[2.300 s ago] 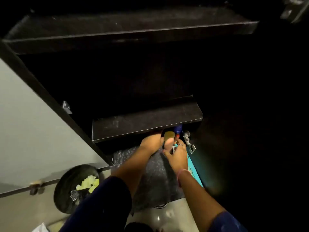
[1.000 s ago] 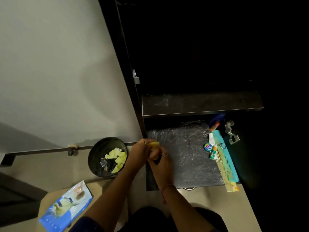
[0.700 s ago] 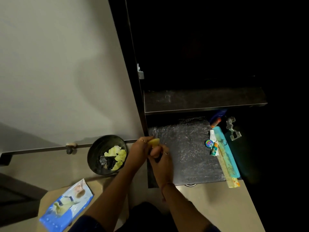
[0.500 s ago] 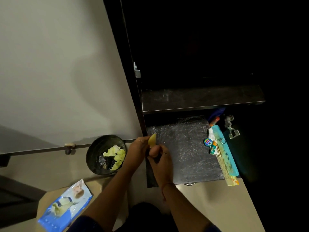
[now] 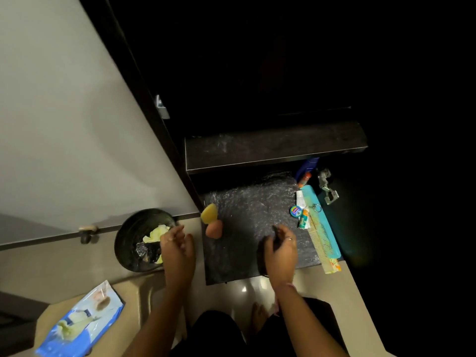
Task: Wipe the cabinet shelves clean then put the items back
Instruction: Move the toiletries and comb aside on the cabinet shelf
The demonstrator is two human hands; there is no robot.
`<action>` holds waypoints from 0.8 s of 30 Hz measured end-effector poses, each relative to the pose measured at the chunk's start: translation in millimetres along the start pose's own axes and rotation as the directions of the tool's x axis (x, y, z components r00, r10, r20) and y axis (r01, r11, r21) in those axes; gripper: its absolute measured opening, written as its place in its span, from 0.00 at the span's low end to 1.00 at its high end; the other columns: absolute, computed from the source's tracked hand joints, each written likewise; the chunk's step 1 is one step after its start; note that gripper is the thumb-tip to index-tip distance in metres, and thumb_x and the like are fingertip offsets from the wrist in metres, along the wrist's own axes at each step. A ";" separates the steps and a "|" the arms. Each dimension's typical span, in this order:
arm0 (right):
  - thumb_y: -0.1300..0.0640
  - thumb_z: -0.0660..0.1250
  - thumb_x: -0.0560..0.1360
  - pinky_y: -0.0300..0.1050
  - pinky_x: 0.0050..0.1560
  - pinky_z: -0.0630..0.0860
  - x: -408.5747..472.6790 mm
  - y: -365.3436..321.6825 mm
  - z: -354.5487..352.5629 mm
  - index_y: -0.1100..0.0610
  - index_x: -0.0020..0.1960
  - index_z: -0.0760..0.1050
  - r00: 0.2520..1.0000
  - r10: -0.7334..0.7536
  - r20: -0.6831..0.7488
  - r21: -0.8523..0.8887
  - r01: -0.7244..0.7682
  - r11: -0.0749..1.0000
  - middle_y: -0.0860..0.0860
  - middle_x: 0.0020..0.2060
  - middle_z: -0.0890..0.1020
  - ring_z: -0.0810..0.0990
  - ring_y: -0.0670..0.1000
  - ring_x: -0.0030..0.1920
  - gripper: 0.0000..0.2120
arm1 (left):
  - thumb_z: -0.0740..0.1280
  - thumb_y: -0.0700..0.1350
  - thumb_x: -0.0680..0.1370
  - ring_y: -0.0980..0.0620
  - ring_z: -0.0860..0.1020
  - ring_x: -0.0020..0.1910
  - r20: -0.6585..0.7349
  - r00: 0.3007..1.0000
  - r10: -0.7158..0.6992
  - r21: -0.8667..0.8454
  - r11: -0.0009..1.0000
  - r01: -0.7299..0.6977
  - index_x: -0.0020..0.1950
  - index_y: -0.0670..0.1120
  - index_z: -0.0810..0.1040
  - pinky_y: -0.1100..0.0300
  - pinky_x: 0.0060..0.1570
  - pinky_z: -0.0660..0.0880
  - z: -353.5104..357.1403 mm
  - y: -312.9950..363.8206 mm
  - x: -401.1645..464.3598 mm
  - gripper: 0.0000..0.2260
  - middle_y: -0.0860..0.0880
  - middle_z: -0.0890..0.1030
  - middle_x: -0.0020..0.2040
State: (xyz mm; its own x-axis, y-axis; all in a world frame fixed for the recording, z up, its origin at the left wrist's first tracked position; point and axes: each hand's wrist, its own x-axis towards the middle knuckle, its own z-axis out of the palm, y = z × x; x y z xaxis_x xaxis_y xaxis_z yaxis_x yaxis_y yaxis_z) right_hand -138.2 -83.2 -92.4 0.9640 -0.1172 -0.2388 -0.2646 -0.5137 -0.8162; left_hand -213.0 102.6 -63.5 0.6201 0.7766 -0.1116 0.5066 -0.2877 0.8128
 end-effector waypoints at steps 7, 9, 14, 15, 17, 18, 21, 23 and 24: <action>0.54 0.65 0.77 0.50 0.65 0.71 46.2 31.3 -61.5 0.62 0.65 0.71 0.975 0.145 -0.166 -0.116 -0.165 0.979 0.59 0.62 0.74 0.75 0.58 0.61 0.19 | 0.64 0.41 0.75 0.57 0.75 0.40 0.424 0.872 0.245 -0.116 0.969 -0.216 0.46 0.51 0.74 0.69 0.42 0.70 69.7 32.1 -81.0 0.05 0.51 0.75 0.41; 0.54 0.66 0.76 0.49 0.66 0.70 57.2 30.8 -66.9 0.62 0.66 0.70 0.984 0.130 -0.124 -0.181 -0.152 0.972 0.59 0.63 0.74 0.75 0.57 0.61 0.21 | 0.61 0.43 0.76 0.49 0.77 0.43 0.535 0.787 0.308 -0.070 0.944 -0.322 0.47 0.44 0.78 0.64 0.46 0.70 108.4 51.6 -74.1 0.07 0.47 0.77 0.43; 0.51 0.68 0.74 0.49 0.66 0.69 83.0 25.4 -67.5 0.58 0.70 0.66 0.998 0.052 -0.033 -0.294 -0.059 0.954 0.56 0.65 0.71 0.72 0.55 0.64 0.27 | 0.49 0.50 0.75 0.42 0.73 0.61 0.665 0.691 0.284 0.101 0.882 -0.460 0.64 0.35 0.73 0.53 0.64 0.69 184.2 97.6 -38.5 0.26 0.37 0.75 0.62; 0.50 0.67 0.74 0.50 0.65 0.69 87.3 23.9 -66.1 0.58 0.70 0.65 0.999 0.032 -0.019 -0.320 -0.036 0.947 0.56 0.65 0.70 0.72 0.56 0.64 0.28 | 0.52 0.49 0.75 0.42 0.71 0.62 0.671 0.697 0.253 0.099 0.901 -0.422 0.66 0.36 0.70 0.52 0.65 0.68 192.5 105.0 -32.7 0.25 0.37 0.73 0.64; 0.49 0.66 0.75 0.52 0.65 0.69 96.0 21.2 -61.9 0.58 0.71 0.63 1.000 0.029 0.004 -0.345 -0.025 0.938 0.56 0.65 0.69 0.70 0.57 0.65 0.29 | 0.57 0.47 0.76 0.42 0.70 0.63 0.666 0.712 0.223 0.114 0.912 -0.393 0.70 0.39 0.66 0.53 0.66 0.66 209.1 112.3 -23.0 0.25 0.38 0.70 0.65; 0.50 0.65 0.75 0.52 0.67 0.68 100.0 20.3 -59.4 0.58 0.72 0.62 0.999 0.049 0.014 -0.349 -0.041 0.936 0.57 0.67 0.69 0.69 0.57 0.66 0.29 | 0.58 0.45 0.77 0.42 0.69 0.64 0.668 0.711 0.221 0.151 0.894 -0.421 0.72 0.40 0.65 0.54 0.67 0.64 217.3 110.7 -19.5 0.24 0.39 0.70 0.65; 0.55 0.66 0.76 0.51 0.68 0.67 108.7 20.3 -50.1 0.58 0.73 0.60 0.992 0.126 0.032 -0.368 -0.106 0.924 0.56 0.68 0.68 0.69 0.56 0.67 0.29 | 0.60 0.42 0.79 0.42 0.68 0.65 0.678 0.716 0.164 0.241 0.872 -0.427 0.70 0.40 0.67 0.55 0.66 0.62 229.8 111.2 -12.7 0.20 0.39 0.71 0.66; 0.57 0.65 0.76 0.51 0.67 0.68 112.3 21.1 -44.6 0.58 0.72 0.60 0.989 0.147 0.030 -0.393 -0.124 0.911 0.57 0.66 0.70 0.70 0.57 0.66 0.27 | 0.60 0.43 0.79 0.43 0.69 0.65 0.673 0.729 0.122 0.294 0.861 -0.416 0.68 0.39 0.70 0.55 0.65 0.62 234.1 110.5 -9.5 0.18 0.39 0.72 0.65; 0.58 0.65 0.76 0.52 0.66 0.69 113.5 21.6 -43.0 0.58 0.72 0.61 0.988 0.154 0.016 -0.392 -0.136 0.910 0.58 0.65 0.71 0.72 0.58 0.65 0.26 | 0.60 0.42 0.79 0.43 0.69 0.65 0.669 0.735 0.111 0.313 0.855 -0.414 0.68 0.38 0.70 0.56 0.66 0.62 235.7 109.3 -9.2 0.18 0.39 0.73 0.65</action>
State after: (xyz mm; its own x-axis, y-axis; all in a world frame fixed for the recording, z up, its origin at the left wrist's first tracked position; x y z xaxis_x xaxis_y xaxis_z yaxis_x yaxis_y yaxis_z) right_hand -33.3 -144.2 -114.6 0.9110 -0.1815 -0.3702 -0.3611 -0.7846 -0.5040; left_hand -22.1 -68.1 -108.4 0.9127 0.1640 -0.3743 0.3639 -0.7429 0.5618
